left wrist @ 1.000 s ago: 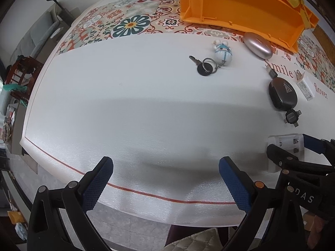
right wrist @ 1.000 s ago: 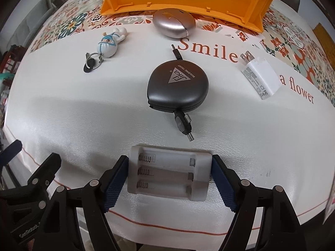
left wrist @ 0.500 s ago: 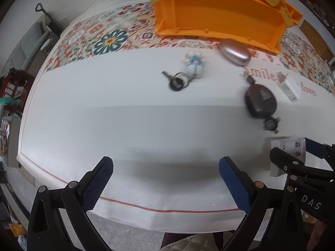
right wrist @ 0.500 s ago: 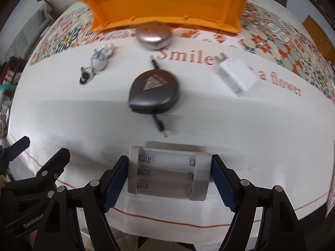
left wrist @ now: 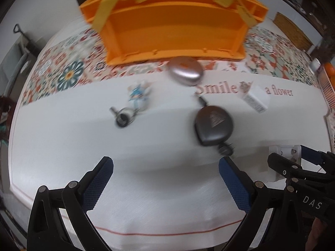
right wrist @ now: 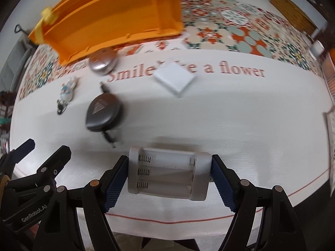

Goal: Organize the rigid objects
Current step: 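Grasp the white battery charger with the right tool while the left tool grasps the black cable reel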

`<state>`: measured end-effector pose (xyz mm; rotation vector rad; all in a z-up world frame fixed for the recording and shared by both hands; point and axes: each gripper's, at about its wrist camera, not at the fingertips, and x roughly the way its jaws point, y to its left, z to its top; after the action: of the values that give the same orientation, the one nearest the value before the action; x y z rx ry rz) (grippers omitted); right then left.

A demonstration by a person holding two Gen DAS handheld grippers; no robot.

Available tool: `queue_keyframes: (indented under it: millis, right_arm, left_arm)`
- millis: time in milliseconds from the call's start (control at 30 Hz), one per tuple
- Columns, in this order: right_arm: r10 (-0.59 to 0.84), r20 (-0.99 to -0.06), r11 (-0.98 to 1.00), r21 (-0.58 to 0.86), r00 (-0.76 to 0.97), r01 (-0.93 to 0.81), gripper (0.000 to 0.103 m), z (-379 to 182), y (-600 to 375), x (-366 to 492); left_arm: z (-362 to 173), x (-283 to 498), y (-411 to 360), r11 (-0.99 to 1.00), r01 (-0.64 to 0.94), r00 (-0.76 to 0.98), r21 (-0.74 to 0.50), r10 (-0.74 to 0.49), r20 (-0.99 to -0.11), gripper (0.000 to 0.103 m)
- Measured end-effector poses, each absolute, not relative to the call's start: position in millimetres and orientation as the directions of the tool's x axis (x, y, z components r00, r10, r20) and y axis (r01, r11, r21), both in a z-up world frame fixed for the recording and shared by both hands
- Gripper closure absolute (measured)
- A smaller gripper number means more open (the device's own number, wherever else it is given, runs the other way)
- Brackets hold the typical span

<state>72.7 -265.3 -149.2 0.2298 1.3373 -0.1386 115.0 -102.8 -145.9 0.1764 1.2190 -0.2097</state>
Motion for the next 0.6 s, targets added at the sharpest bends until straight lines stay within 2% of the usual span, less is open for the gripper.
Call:
queue_keyframes:
  millis: [433, 600]
  right_arm:
    - [-0.004, -0.97, 0.937, 0.081, 0.243, 0.339, 0.026, -158, -311, 70]
    - [-0.016, -0.971, 0.933, 0.071, 0.237, 0.353, 0.026, -162, -318, 76]
  left_arm:
    - [-167, 141, -146, 0.945, 0.328, 0.313, -0.021, -0.13, -0.941, 0.003]
    - [-179, 148, -154, 0.942, 0.336, 0.289, -0.03, -0.134, -0.948, 0.012]
